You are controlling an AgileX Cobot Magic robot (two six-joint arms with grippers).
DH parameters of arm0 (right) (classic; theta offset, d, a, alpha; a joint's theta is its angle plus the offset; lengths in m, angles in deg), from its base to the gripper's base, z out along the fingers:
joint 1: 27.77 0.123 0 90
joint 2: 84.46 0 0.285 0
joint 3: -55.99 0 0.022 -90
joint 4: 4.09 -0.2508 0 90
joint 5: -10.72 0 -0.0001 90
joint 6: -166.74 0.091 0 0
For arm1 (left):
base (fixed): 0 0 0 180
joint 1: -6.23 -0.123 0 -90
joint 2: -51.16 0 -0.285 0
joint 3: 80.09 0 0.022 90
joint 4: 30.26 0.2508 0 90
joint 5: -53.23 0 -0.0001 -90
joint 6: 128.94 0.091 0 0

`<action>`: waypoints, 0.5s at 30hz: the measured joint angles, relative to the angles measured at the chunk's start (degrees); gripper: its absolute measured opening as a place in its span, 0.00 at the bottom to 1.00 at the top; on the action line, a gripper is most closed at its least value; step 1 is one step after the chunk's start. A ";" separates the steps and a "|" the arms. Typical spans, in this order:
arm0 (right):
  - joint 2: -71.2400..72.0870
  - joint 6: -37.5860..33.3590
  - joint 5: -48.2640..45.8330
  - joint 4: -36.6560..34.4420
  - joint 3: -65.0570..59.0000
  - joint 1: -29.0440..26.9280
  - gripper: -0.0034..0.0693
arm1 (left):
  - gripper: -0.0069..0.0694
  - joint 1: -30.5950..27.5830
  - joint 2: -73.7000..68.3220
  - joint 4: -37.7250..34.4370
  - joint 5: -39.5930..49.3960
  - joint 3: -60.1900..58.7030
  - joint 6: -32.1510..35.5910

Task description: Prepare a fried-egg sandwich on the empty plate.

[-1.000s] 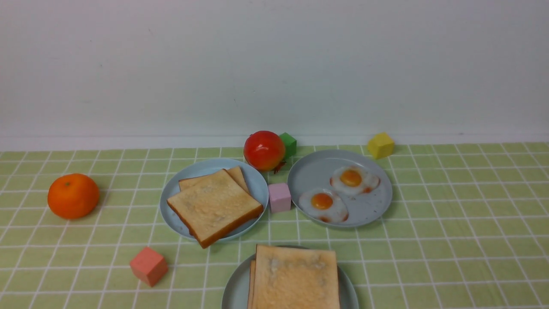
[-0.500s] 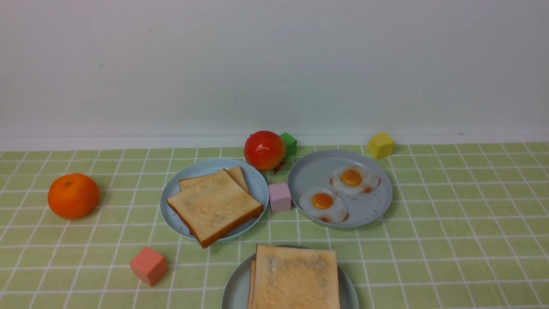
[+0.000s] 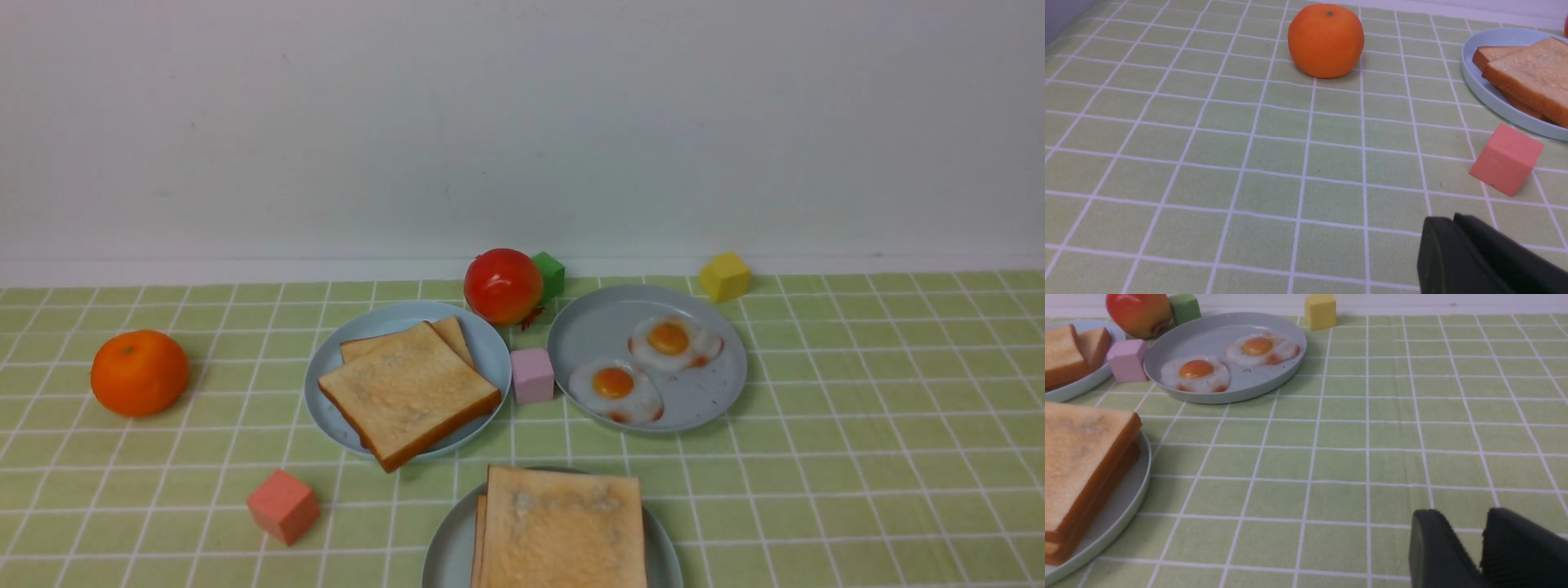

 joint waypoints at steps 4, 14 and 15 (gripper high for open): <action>0.00 0.00 0.00 0.00 0.00 0.00 0.35 | 0.14 0.00 0.00 0.00 0.00 0.00 0.00; 0.00 0.00 0.00 0.00 0.00 0.00 0.36 | 0.16 0.00 0.00 0.00 0.00 0.00 0.00; 0.00 0.00 0.00 0.00 0.00 0.00 0.36 | 0.16 0.00 0.00 0.00 0.00 0.00 0.00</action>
